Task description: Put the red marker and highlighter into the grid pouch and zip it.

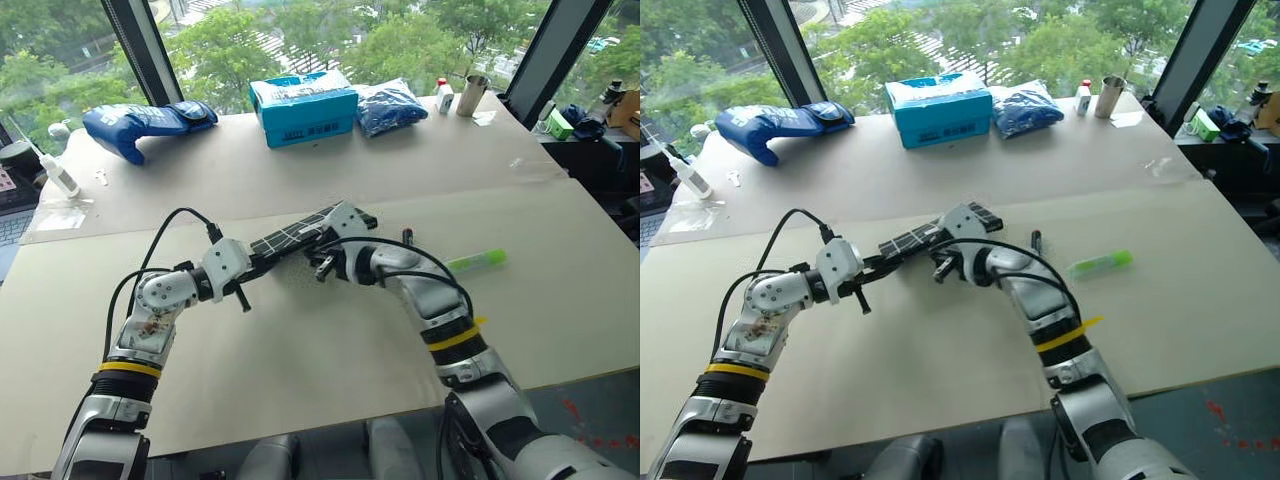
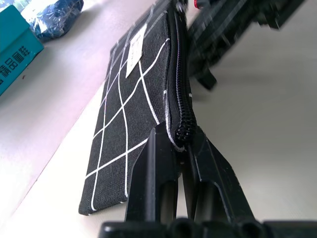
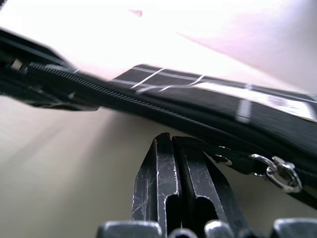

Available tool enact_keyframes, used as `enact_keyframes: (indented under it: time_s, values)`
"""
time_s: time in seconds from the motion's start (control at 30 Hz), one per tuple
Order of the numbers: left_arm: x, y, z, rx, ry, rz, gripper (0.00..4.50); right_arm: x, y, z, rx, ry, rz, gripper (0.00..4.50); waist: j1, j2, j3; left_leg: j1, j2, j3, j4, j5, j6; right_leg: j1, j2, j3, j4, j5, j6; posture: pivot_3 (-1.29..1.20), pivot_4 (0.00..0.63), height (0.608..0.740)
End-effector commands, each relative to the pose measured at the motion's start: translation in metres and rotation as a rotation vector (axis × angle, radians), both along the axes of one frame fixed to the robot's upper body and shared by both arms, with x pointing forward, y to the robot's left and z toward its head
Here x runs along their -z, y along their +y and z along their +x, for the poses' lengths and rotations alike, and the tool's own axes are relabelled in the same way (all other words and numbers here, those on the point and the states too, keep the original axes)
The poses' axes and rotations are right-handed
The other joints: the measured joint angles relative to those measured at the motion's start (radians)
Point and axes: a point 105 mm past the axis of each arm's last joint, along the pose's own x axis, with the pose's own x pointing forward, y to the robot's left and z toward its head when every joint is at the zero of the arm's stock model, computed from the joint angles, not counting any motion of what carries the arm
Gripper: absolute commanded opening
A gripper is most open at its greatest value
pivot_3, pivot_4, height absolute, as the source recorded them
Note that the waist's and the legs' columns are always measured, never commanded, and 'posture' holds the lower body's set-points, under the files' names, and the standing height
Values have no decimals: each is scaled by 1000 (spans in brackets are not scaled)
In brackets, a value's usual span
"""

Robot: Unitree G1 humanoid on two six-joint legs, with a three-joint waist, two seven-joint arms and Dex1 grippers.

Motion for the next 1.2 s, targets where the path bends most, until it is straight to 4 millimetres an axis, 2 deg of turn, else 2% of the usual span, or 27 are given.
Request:
enact_keyframes:
  time_s: [0.03,0.13,0.23,0.4,0.57,0.63,0.73,0.87,1.0,1.2]
  values:
    - [-8,-8,-2,27,-28,-7,0,-23,28,-21,-154,-64,26,34,0,0,0,0,0,0,0,0,0,0,0,0,0,0,0,0,150,740]
    - [-8,-7,-3,27,-26,-8,0,-28,29,-29,-203,-69,36,34,-1,0,0,0,0,0,0,0,0,0,0,0,0,0,0,0,150,740]
    - [-8,-7,-3,24,-25,-10,0,-27,16,-17,-144,-71,33,34,-1,0,0,0,0,0,0,0,0,0,0,0,0,0,0,0,150,740]
    - [-8,-6,-2,23,-21,-7,0,-38,-3,-7,-88,-88,68,34,-1,0,0,0,0,0,0,0,0,0,0,0,0,0,0,0,150,740]
    - [-8,-6,-1,27,-20,-3,0,-41,-38,14,39,-106,40,34,-1,0,0,0,-1,0,0,0,0,0,0,0,0,0,0,0,150,740]
    - [-8,-6,-1,32,-19,0,0,-45,-41,15,45,-108,51,34,-1,0,0,0,-1,0,0,0,0,0,0,0,-1,0,0,0,150,740]
    - [-8,-7,-1,34,-17,0,0,-43,-28,5,-15,-104,50,34,-3,0,0,0,0,0,0,0,0,0,0,0,-1,0,0,0,150,740]
    - [-6,-9,-1,38,-13,-2,0,-38,0,-11,-109,-87,56,34,-6,0,0,0,0,0,0,0,0,-1,0,0,0,0,0,0,150,740]
    - [-7,-10,-1,38,-11,-6,0,-50,20,-17,-163,-92,97,34,-3,0,0,0,0,0,0,0,0,-1,0,0,0,1,0,0,150,740]
    - [-6,-10,0,34,-10,-10,0,-52,25,-21,-201,-96,94,34,-1,0,0,-1,0,0,2,0,0,0,-1,0,0,2,1,0,150,740]
